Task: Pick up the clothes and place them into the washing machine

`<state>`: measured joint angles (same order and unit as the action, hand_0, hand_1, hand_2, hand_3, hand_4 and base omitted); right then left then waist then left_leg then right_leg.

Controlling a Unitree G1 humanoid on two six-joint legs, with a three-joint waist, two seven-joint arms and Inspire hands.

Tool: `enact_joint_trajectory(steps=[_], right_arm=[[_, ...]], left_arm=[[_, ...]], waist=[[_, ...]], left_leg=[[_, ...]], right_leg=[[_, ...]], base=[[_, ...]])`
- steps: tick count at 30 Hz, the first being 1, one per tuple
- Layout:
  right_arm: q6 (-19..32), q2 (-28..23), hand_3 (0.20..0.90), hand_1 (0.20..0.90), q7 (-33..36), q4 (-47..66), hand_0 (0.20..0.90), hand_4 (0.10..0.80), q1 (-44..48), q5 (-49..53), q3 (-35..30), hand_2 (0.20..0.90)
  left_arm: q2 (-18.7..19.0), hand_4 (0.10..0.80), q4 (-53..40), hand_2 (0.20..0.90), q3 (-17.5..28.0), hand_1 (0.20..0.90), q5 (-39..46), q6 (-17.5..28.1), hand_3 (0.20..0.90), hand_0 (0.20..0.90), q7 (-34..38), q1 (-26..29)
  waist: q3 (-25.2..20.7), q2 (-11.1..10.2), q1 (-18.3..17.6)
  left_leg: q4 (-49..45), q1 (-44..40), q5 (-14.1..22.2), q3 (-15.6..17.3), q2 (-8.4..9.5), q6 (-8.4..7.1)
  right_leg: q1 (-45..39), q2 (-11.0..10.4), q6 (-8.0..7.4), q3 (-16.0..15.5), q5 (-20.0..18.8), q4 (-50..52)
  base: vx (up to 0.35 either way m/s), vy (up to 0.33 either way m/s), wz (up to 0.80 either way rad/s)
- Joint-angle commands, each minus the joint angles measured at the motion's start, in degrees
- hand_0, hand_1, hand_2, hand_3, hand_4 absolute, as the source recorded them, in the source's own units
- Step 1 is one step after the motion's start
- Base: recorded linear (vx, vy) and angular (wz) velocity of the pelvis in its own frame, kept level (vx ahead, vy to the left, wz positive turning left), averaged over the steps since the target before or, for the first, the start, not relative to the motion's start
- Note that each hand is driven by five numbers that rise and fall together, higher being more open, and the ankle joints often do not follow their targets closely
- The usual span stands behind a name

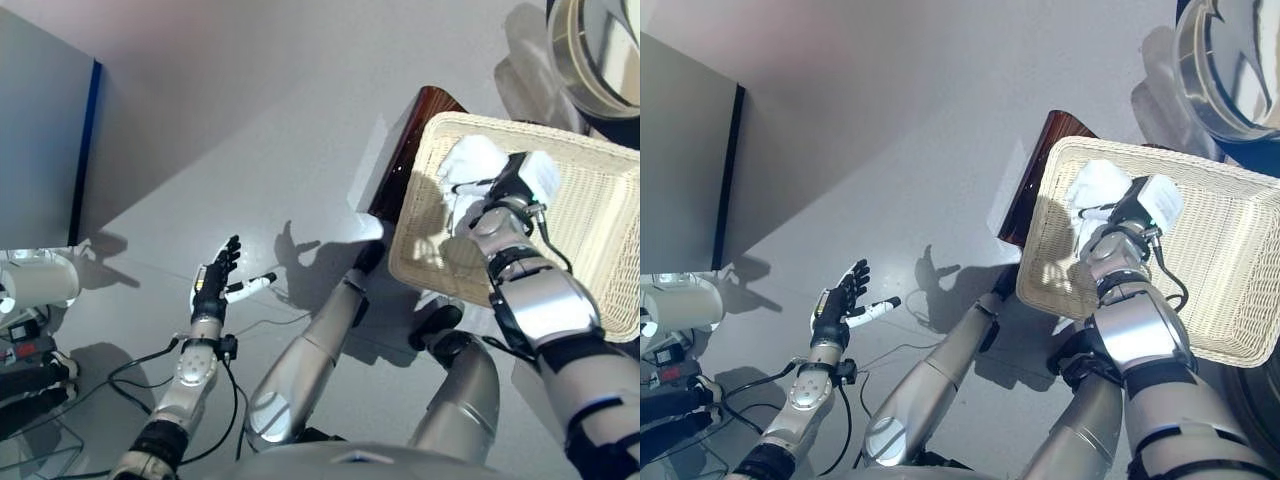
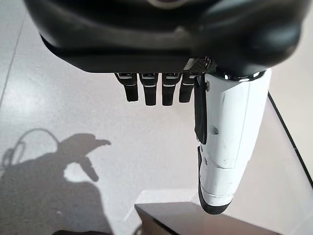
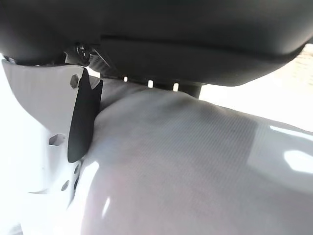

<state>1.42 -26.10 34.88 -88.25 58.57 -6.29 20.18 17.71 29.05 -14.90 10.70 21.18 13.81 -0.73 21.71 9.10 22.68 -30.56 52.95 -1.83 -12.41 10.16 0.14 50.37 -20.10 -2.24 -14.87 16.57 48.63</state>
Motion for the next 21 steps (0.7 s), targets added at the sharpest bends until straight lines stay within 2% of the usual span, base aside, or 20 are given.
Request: enact_joint_trajectory(steps=[1, 3, 4, 7, 10, 15, 16, 19, 21], right_arm=[[0.76, -1.63, 0.200, 0.200, -2.17, -0.98, 0.200, 0.300, -7.14, 3.68, -2.43, 0.200], [1.56, -1.74, 0.200, 0.200, -2.25, -0.61, 0.200, 0.300, -7.78, 5.12, -3.16, 0.200], [3.92, -1.80, 0.200, 0.200, -2.77, 0.60, 0.200, 0.300, -9.35, 10.16, -5.93, 0.200], [6.74, -1.24, 0.200, 0.200, -3.57, 2.21, 0.200, 0.300, -11.05, 16.35, -9.25, 0.200], [12.23, 0.53, 0.200, 0.200, -8.40, 4.37, 0.200, 0.300, -14.55, 31.89, -15.97, 0.200], [15.48, 0.73, 0.200, 0.200, -11.56, 6.39, 0.200, 0.300, -16.16, 41.02, -19.42, 0.200], [17.25, 1.74, 0.200, 0.200, -13.07, 8.08, 0.200, 0.300, -16.71, 45.52, -20.77, 0.200], [21.37, 4.60, 0.200, 0.200, -15.29, 13.04, 0.200, 0.300, -18.82, 55.21, -24.00, 0.200], [22.97, 5.64, 0.200, 0.200, -15.64, 15.40, 0.200, 0.300, -20.49, 57.92, -25.54, 0.200]], left_arm=[[1.56, 0.800, 2.79, 0.900, 1.00, 0.900, -0.89, 2.64, 0.900, 0.900, 1.32, -1.40], [1.60, 0.800, 3.51, 0.900, 1.04, 0.900, -0.68, 2.79, 0.900, 0.900, 1.27, -1.32], [1.74, 0.800, 4.52, 0.900, 1.09, 0.900, -0.73, 2.89, 0.900, 0.900, 1.09, -1.44], [2.03, 0.800, 5.33, 0.900, 1.04, 0.900, -0.79, 3.06, 0.900, 0.900, 0.77, -1.86], [1.81, 0.800, 8.66, 0.900, 1.43, 0.900, 0.09, 2.71, 0.900, 0.900, -0.94, -2.91], [2.04, 0.800, 10.18, 0.900, 1.10, 0.900, 0.74, 2.84, 0.900, 0.900, -2.49, -3.38], [1.90, 0.800, 11.08, 0.900, 0.70, 0.900, 1.03, 3.04, 0.900, 0.900, -2.82, -3.24], [1.01, 0.800, 13.93, 0.900, 0.21, 0.900, 2.17, 3.35, 0.900, 0.900, -3.02, -3.13], [0.23, 0.800, 14.95, 0.900, -0.18, 0.900, 3.54, 3.84, 0.900, 0.900, -3.37, -3.40]], waist=[[-1.32, 2.61, -0.53], [-1.41, 2.46, -0.80], [-2.05, 1.83, -1.83], [-2.52, 1.25, -2.90], [-3.54, -0.05, -5.19], [-3.85, -0.44, -7.09], [-3.70, -0.15, -7.65], [-4.31, -0.03, -9.41], [-4.50, 0.27, -10.26]], left_leg=[[7.14, -0.45, 0.01, 3.95, -1.16, -0.89], [7.69, -1.25, -0.06, 4.04, -1.40, -0.93], [8.70, -2.85, -0.10, 4.51, -1.88, -1.02], [9.33, -4.73, 0.11, 5.12, -2.64, -1.05], [9.59, -8.82, 1.16, 6.44, -3.78, -0.96], [10.81, -12.02, 1.33, 7.61, -4.84, -1.00], [11.84, -12.23, -0.74, 8.34, -5.30, -0.84], [13.66, -14.18, -1.10, 9.40, -6.02, -1.07], [14.58, -15.27, -1.29, 10.14, -6.41, -1.12]], right_leg=[[-3.50, 2.21, -0.41, 2.65, -6.97, -10.66], [-4.21, 2.46, -0.51, 2.65, -7.27, -11.44], [-5.83, 3.14, -0.64, 2.80, -7.77, -13.29], [-7.59, 4.01, -0.73, 2.89, -8.19, -15.01], [-11.96, 6.03, -0.96, 3.83, -9.17, -18.98], [-15.16, 7.23, -1.28, 4.89, -10.30, -22.65], [-15.32, 7.62, -0.91, 4.65, -12.34, -24.13], [-16.63, 8.54, -1.15, 5.75, -13.27, -26.69], [-17.20, 9.00, -1.29, 6.58, -13.82, -28.10]], base=[[0.016, -0.022, -0.17], [0.015, -0.013, -0.15], [0.025, -0.006, -0.12], [0.038, -0.003, -0.15], [0.077, 0.002, -0.37], [0.035, 0.007, -0.49], [-0.057, 0.042, -0.43], [0.010, 0.031, -0.43], [0.049, 0.048, -0.36]])
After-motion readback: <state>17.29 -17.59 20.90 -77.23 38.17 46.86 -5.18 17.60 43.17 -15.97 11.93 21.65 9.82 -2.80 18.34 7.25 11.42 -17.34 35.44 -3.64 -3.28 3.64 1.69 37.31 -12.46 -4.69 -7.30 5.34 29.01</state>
